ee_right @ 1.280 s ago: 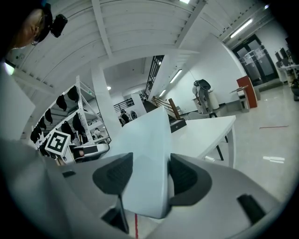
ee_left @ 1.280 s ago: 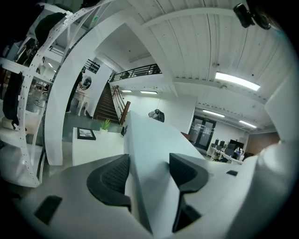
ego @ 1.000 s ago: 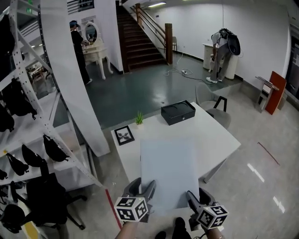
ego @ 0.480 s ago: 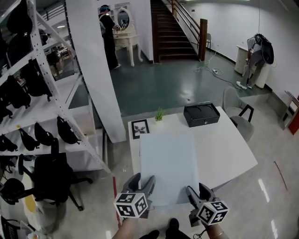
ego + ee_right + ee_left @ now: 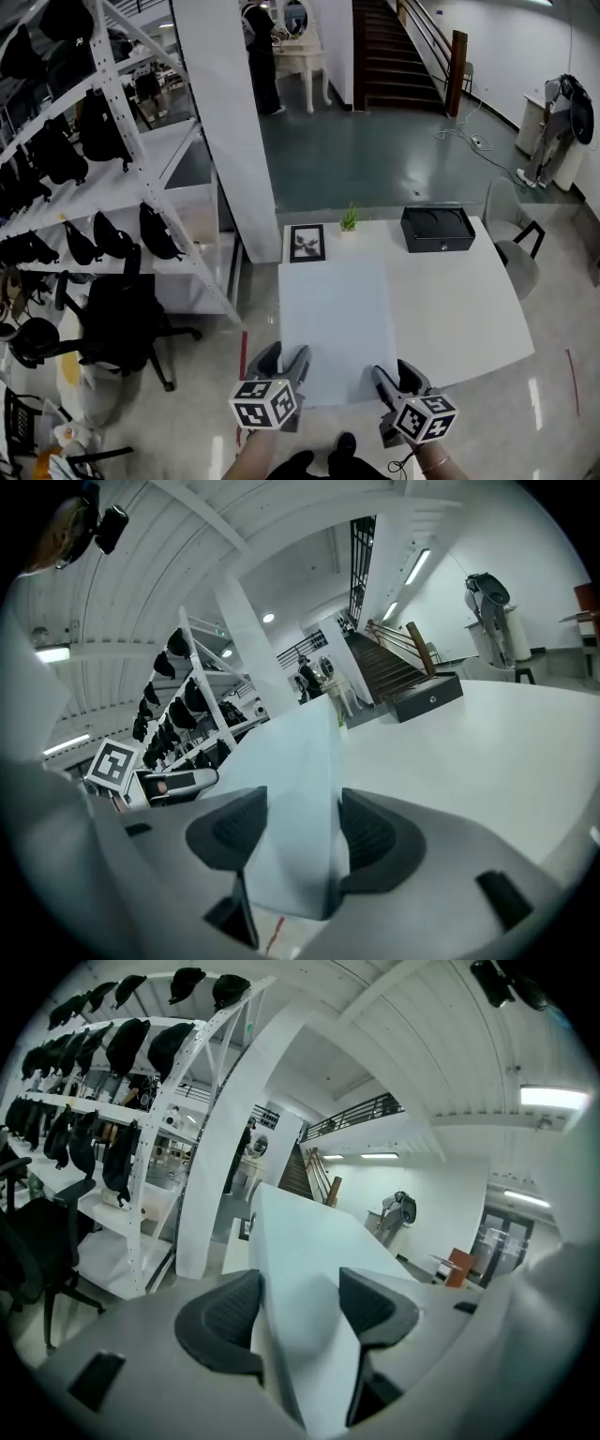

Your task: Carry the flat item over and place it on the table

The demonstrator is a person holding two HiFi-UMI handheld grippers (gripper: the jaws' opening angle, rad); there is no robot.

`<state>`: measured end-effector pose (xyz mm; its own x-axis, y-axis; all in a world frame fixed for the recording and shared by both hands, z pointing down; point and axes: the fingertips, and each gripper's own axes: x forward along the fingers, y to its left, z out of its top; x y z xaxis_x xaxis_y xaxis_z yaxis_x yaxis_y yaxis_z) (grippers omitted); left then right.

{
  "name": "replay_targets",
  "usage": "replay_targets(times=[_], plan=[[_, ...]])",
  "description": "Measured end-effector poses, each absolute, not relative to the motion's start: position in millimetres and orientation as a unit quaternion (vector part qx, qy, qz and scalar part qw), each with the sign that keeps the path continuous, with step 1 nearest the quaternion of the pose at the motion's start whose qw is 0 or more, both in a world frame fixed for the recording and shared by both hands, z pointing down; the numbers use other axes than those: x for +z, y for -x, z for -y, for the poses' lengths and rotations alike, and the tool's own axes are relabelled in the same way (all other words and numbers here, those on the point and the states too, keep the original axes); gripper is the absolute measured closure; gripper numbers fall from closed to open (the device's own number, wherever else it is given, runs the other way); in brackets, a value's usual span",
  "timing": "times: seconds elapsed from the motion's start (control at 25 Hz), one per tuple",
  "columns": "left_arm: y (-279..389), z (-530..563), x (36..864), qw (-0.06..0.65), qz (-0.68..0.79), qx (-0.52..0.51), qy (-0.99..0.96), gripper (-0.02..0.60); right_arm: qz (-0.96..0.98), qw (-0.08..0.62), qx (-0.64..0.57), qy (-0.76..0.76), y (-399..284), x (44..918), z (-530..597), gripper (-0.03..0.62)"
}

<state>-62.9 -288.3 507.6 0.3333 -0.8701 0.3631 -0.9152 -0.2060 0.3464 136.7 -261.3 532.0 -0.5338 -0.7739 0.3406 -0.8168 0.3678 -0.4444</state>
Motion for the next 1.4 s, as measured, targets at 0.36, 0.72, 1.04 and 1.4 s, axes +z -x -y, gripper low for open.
replay_targets(times=[0.36,0.72,1.04,1.4], plan=[[66,297,523,0.263,0.588,0.052,-0.763,0.314,0.831,0.052,0.298,-0.467,-134,547,275,0.355],[65,310,540,0.273,0.587,0.068,-0.759,0.314,0.827,0.065,0.308,-0.465,-135,561,286,0.355],[65,319,553,0.284,0.587,0.077,-0.754,0.318,0.824,0.076,0.313,-0.466,-135,569,292,0.355],[64,333,563,0.294,0.584,0.089,-0.751,0.321,0.820,0.084,0.317,-0.469,-136,578,305,0.355]])
